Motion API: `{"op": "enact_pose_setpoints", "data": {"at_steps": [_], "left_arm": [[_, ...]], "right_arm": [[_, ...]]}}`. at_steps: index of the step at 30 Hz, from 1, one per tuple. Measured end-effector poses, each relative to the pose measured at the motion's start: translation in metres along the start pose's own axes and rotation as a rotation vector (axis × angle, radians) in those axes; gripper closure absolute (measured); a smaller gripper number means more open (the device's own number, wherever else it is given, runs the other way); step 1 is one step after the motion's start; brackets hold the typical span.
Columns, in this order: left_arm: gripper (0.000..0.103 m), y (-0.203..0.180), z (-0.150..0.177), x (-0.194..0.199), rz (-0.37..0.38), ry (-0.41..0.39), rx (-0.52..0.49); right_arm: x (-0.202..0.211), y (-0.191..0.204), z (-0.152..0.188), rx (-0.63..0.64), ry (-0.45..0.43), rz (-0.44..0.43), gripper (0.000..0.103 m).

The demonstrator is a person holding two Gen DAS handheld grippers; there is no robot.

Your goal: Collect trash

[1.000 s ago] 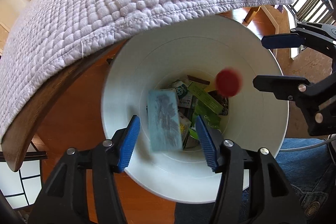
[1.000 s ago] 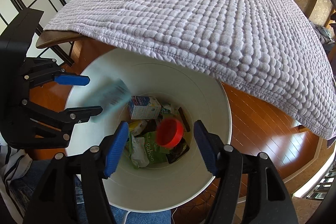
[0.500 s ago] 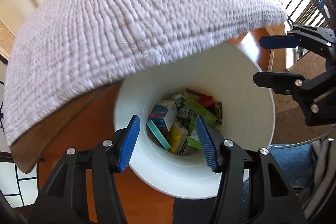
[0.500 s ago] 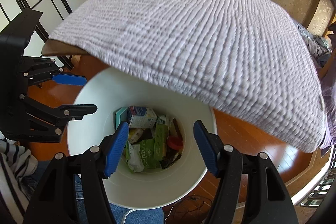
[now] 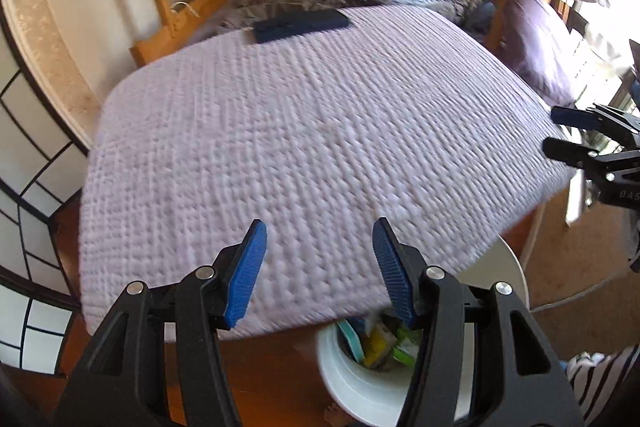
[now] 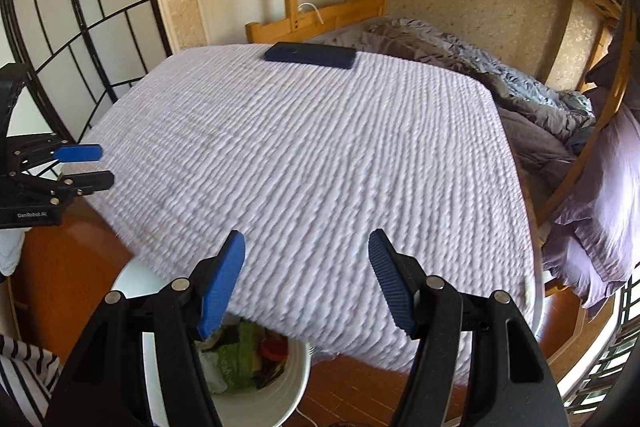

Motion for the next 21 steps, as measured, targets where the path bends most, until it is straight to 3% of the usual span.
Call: {"op": "enact_pose_setpoints", "data": {"at_steps": [10, 15, 21], "left_arm": [[0.046, 0.098, -0.066, -0.046, -0.158, -0.049, 0.211], [0.046, 0.131, -0.079, -0.072, -0.23, -0.049, 0.258], [0.046, 0.16, -0.086, -0.101, -0.258, -0.033, 0.31]], "right_arm": [[-0.067, -0.094, -0.043, -0.068, -0.002, 0.148, 0.039], [-0.111, -0.132, -0.043, -0.128, 0.043, 0.165, 0.039], [-0.148, -0.161, -0.039, -0.186, 0.077, 0.189, 0.039]]}}
Point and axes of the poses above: each gripper's, at about its wrist camera, not at the fingertips, and x roughly against the way its jaws point, y to its left, z to its underside, the point moved 5 cm from there along -x, roughly the way its jaws point, and after that the axes turned 10 degrees about x, right-handed, at the moved point
